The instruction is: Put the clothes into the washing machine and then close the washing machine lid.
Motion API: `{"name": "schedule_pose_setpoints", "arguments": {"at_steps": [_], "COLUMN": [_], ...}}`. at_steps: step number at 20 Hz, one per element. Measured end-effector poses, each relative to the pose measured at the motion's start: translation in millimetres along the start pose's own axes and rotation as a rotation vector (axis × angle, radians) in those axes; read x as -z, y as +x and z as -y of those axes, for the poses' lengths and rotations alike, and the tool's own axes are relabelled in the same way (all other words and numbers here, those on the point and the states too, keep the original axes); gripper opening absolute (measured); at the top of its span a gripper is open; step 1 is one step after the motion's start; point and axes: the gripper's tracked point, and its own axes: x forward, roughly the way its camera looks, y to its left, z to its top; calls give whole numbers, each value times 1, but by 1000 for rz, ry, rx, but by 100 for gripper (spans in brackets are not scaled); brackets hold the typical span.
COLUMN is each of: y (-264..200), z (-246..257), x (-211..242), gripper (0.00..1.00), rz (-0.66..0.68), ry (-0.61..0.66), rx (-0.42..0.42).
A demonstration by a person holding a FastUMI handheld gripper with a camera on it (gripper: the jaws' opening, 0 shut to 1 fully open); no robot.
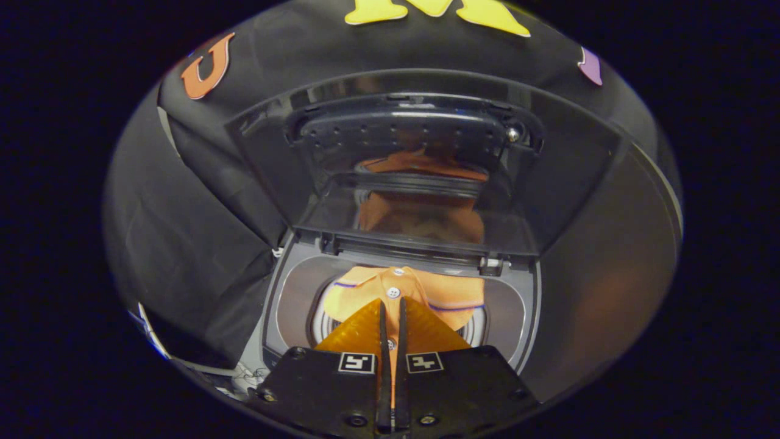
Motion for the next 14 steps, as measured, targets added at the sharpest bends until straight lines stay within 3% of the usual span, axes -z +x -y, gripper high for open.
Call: {"name": "schedule_pose_setpoints", "arguments": {"at_steps": [6, 9, 14], "y": [18, 16, 8], "z": [7, 9, 11], "x": [15, 22, 18], "gripper": [9, 83, 79], "rz": [-72, -90, -71], "ry": [41, 31, 4], "rx": [2, 7, 24]}}
